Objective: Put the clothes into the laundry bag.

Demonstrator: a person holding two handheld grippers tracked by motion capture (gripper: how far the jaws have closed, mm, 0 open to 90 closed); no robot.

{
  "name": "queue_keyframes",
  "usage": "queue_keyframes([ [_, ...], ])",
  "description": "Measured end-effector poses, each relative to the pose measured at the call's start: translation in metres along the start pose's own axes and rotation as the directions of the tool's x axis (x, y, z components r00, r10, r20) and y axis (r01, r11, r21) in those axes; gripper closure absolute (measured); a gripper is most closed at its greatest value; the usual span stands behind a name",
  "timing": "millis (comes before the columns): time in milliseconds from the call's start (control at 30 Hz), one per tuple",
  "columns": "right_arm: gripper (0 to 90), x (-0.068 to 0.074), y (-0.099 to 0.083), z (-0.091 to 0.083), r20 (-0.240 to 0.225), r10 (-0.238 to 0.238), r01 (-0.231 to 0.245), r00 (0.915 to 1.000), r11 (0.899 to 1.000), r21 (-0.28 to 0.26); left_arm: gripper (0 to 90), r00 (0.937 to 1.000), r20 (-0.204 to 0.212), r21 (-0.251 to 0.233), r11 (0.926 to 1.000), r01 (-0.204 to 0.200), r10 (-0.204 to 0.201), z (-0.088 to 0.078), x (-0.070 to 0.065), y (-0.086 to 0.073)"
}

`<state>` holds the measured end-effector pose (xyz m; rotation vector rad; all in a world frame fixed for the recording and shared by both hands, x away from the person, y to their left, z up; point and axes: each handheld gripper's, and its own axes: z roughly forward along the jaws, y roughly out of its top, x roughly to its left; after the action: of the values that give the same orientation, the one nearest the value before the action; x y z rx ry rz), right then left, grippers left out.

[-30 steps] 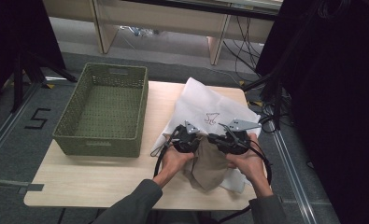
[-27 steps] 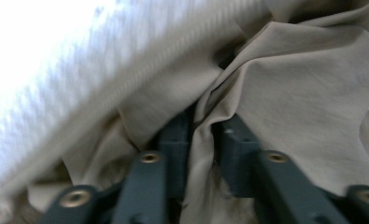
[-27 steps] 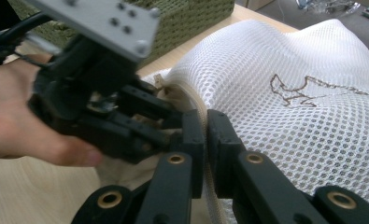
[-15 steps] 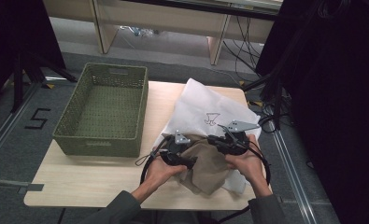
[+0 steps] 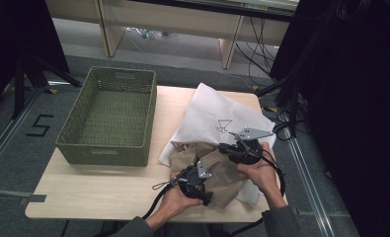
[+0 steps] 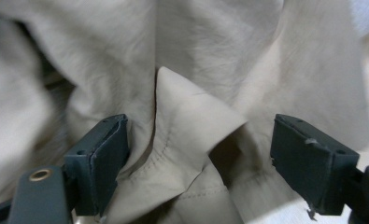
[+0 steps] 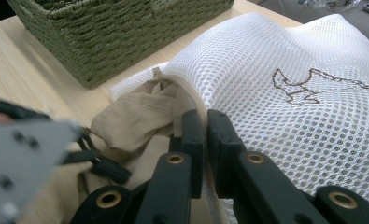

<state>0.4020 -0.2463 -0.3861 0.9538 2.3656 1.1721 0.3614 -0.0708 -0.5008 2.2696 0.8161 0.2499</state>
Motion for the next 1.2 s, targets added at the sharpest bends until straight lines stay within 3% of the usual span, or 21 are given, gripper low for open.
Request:
queue_keyframes([
  [33,86.9,0.000,0.000,0.000,-0.001,0.000,0.000,1.0000,1.000,0.002,20.9,0.9999,-0.003,0.006,0.9999,-0.011,0.011,0.004,-0.001,0.001],
  [67,86.9,0.000,0.000,0.000,0.001,0.002,-0.002,1.0000,1.000,0.002,26.6,0.9979,-0.028,0.012,0.9983,-0.057,0.058,0.009,-0.002,0.004],
  [133,86.9,0.000,-0.001,0.000,0.002,0.003,-0.003,1.0000,1.000,0.005,50.9,0.9937,-0.059,-0.014,0.9953,-0.096,0.095,0.013,-0.001,0.012],
  [167,86.9,-0.001,-0.001,-0.001,0.002,-0.001,0.001,1.0000,1.000,0.002,66.2,0.9943,-0.058,-0.022,0.9956,-0.091,0.090,0.014,0.000,0.015],
  [200,86.9,0.000,-0.001,-0.001,0.000,0.001,-0.001,1.0000,1.000,0.001,73.4,0.9952,-0.057,-0.037,0.9960,-0.081,0.079,0.015,0.001,0.020],
  [333,87.0,-0.001,0.001,-0.003,0.000,-0.005,0.005,1.0000,1.000,-0.005,83.0,0.9944,-0.094,-0.103,0.9929,-0.060,0.050,0.014,0.002,0.040],
  [500,87.1,-0.002,0.002,-0.008,0.002,-0.002,0.002,1.0000,1.000,-0.014,83.3,0.9911,-0.133,-0.151,0.9885,-0.008,-0.012,0.014,0.024,0.064],
  [633,87.1,-0.005,0.001,-0.010,0.007,0.007,-0.007,1.0000,1.000,-0.018,81.4,0.9874,-0.145,-0.174,0.9840,0.037,-0.062,0.015,0.035,0.069],
  [733,87.2,-0.006,-0.002,-0.009,0.007,0.017,-0.016,0.9998,1.000,-0.015,76.2,0.9911,-0.120,-0.145,0.9886,0.040,-0.058,0.016,0.036,0.060],
  [867,87.1,-0.006,-0.005,-0.007,0.006,0.019,-0.019,0.9998,1.000,-0.003,56.6,0.9943,-0.068,-0.141,0.9875,0.071,-0.081,0.008,0.032,0.046],
  [1000,87.1,-0.007,-0.005,-0.006,0.006,0.020,-0.020,0.9998,1.000,-0.003,38.7,0.9926,-0.055,-0.142,0.9849,0.099,-0.108,-0.010,0.030,0.035],
  [1100,87.1,-0.008,-0.006,-0.006,0.003,0.020,-0.020,0.9998,1.000,-0.003,32.6,0.9919,-0.047,-0.134,0.9847,0.111,-0.118,-0.026,0.029,0.028],
  [1200,87.0,-0.008,-0.006,-0.005,0.004,0.022,-0.022,0.9998,1.000,0.002,31.4,0.9949,-0.002,-0.105,0.9894,0.100,-0.100,-0.038,0.021,0.020],
])
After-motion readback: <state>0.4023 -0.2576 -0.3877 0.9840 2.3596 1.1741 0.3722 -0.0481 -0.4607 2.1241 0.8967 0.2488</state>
